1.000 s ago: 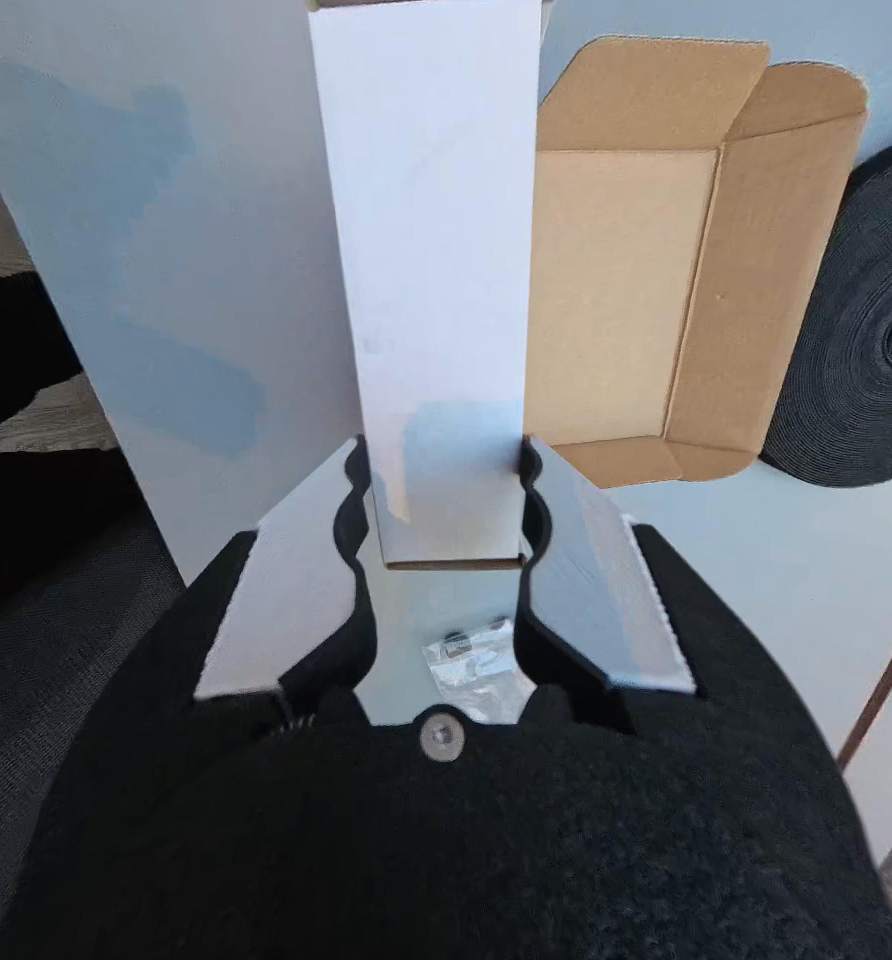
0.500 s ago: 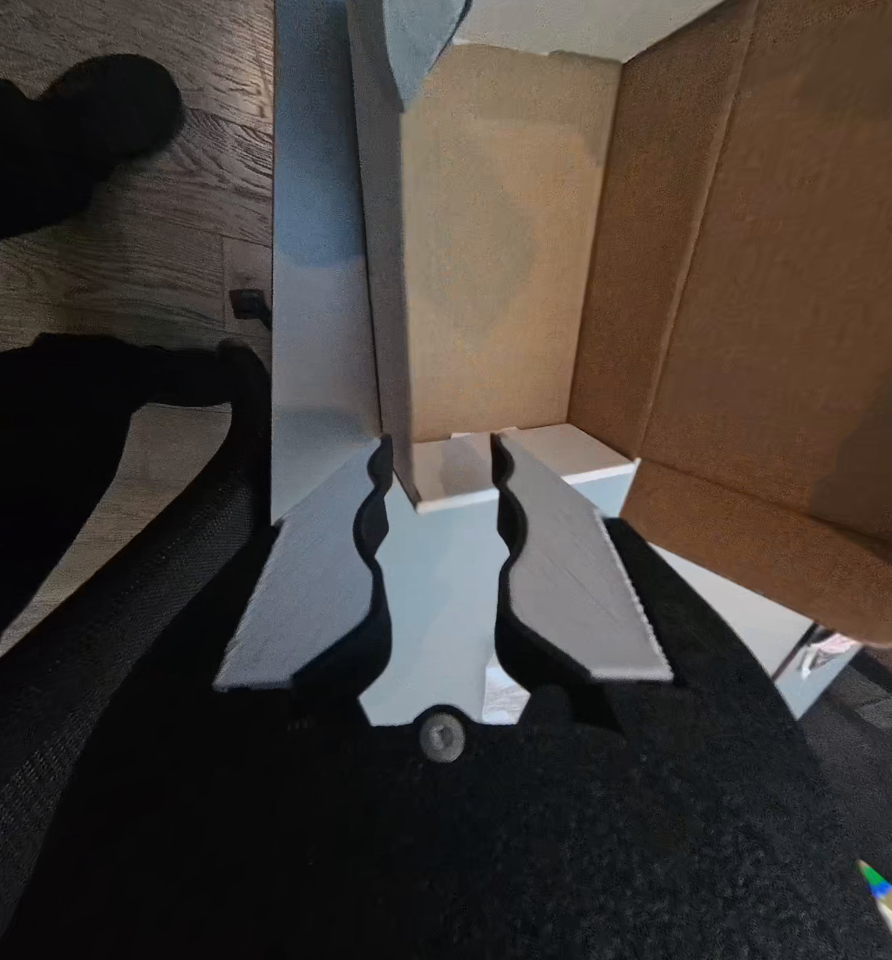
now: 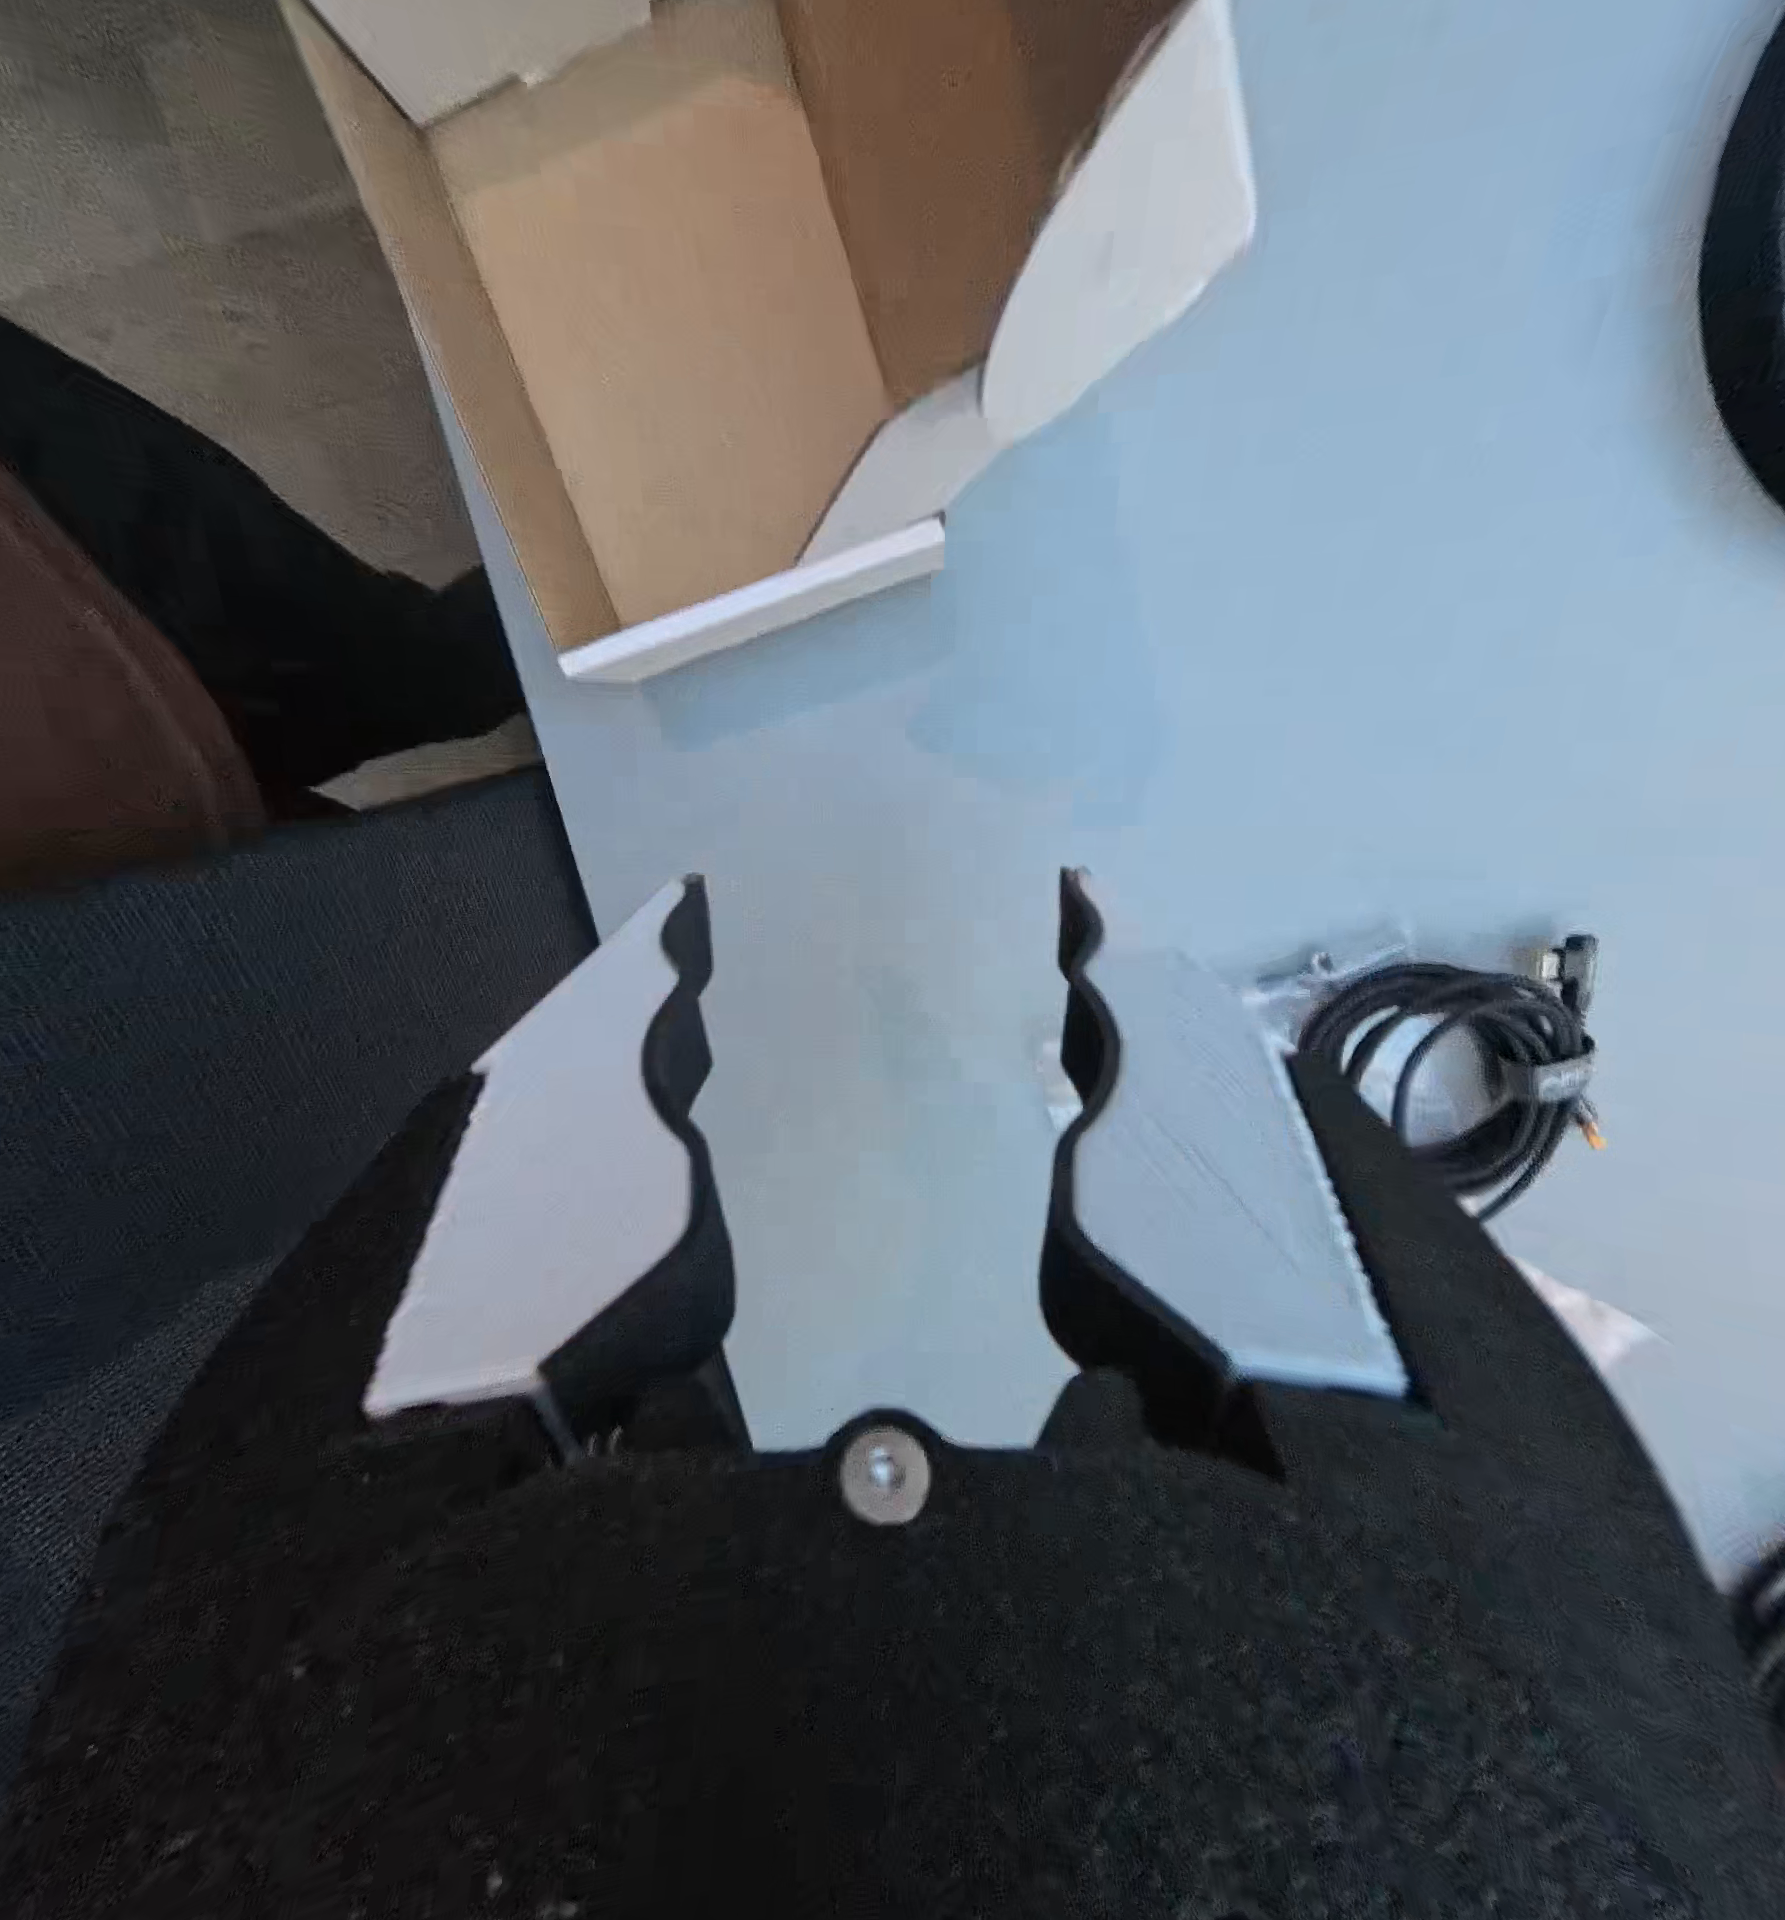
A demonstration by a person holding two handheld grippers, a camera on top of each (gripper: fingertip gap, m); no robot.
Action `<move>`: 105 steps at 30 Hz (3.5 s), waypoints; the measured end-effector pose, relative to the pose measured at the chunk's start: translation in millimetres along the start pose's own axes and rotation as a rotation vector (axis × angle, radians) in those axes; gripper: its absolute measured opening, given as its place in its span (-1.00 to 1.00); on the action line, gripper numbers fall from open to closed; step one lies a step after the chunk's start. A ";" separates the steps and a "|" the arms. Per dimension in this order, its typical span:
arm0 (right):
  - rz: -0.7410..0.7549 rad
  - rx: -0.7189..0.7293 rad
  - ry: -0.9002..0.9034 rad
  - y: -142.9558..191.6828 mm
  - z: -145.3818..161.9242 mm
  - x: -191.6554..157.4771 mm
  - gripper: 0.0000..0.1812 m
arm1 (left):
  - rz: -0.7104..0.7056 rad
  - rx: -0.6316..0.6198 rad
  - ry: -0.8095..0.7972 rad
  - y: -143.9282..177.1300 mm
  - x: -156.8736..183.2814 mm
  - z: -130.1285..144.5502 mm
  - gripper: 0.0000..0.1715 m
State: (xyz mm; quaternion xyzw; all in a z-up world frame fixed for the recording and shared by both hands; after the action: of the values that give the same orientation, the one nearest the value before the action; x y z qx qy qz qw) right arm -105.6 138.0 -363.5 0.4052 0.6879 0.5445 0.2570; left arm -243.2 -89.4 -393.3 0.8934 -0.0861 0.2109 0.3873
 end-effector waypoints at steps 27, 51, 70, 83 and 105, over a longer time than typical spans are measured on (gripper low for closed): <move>0.144 0.108 0.234 -38.4 -51.9 -28.5 -0.50 | 0.240 -0.264 -0.078 -35.4 45.5 -38.7 -0.49; 0.161 0.069 0.305 -23.6 -23.7 -36.6 -0.44 | 0.171 -0.261 -0.137 -27.6 43.5 -1.7 -0.42; -0.128 0.087 0.225 11.1 -77.6 -32.5 -0.26 | 0.199 -0.409 -0.424 -1.9 41.4 -53.4 -0.09; -0.067 0.110 0.168 -8.3 -73.9 -42.1 -0.26 | 0.134 -0.402 -0.333 -24.8 52.0 -30.5 -0.35; -0.089 0.056 0.274 -44.3 -42.7 -28.0 -0.54 | 0.139 -0.574 -0.686 -42.3 17.6 -24.9 -0.50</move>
State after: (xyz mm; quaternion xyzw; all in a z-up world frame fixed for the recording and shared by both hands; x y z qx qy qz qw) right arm -136.8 88.0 -396.6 0.3029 0.7490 0.5633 0.1731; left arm -221.7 -42.2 -398.0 0.7602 -0.3243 -0.1041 0.5532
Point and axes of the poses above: each gripper's, where its closed fingertips meet, y back along the fingers, z out of its underside, x = y × z across the jaws, the point moved 1 cm from there along y, back along the fingers, and after that the axes turned 10 degrees about z, right-handed, at the moved point
